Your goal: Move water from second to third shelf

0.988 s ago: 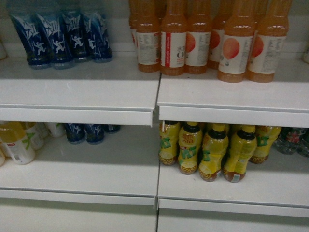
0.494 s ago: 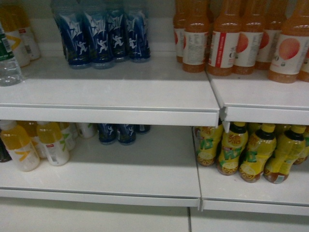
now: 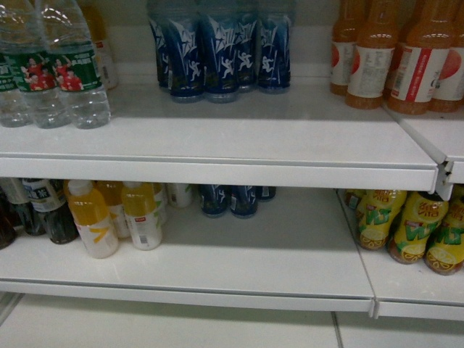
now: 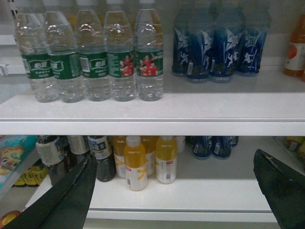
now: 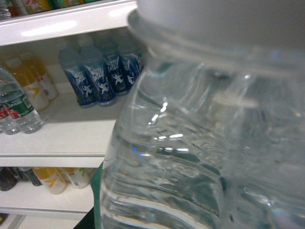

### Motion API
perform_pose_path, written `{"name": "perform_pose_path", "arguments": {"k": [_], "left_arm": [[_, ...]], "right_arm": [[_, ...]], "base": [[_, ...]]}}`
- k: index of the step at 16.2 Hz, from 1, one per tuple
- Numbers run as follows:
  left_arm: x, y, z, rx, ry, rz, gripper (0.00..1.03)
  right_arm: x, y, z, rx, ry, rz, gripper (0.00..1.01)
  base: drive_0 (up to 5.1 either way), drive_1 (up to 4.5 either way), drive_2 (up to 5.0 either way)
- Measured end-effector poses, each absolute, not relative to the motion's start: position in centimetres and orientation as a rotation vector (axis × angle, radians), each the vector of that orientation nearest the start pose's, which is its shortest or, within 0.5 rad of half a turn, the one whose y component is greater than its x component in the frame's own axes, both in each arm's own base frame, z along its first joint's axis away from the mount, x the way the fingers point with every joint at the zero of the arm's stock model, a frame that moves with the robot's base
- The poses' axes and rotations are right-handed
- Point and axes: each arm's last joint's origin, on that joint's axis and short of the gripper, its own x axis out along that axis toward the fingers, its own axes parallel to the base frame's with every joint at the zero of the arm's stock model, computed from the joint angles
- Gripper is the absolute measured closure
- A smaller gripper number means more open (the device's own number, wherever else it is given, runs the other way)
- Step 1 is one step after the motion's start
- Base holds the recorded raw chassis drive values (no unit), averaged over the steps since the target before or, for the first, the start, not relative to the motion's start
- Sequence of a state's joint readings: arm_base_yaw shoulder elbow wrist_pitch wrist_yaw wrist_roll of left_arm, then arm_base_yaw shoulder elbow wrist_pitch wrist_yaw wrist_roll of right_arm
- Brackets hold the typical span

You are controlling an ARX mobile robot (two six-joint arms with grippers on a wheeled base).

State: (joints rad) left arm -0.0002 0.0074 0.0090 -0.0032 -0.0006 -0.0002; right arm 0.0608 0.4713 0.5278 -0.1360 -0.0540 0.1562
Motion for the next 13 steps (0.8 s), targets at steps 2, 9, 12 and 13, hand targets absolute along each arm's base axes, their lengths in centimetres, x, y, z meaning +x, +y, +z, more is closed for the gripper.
{"name": "perform_pose_path", "arguments": {"k": [2,9,12,13], "left_arm": [[9.76,0.0,16.55,0.0,0.003,0.0,0.05],[9.76,0.0,16.55,0.0,0.003,0.0,0.05],[9.76,0.0,16.56,0.0,0.002,0.001,0.05],[9.76,0.0,16.57,0.0,0.002,0.001,0.05]], "right_arm": [[12.19,0.91,29.04,0.156,0.079,0.112,0.58],[12.2,0.95,28.98,0.156,0.085,0.113,0.58],[12.21,0.96,28.96,0.156,0.087,0.114,0.58],[12.17,0.96,29.02,0.156,0.08,0.115,0.58]], "base": [[-4.9,2.52,2.5],[-5.0,2.46,2.5],[-5.1,2.4,2.4],[-4.8,2.61,2.6]]}}
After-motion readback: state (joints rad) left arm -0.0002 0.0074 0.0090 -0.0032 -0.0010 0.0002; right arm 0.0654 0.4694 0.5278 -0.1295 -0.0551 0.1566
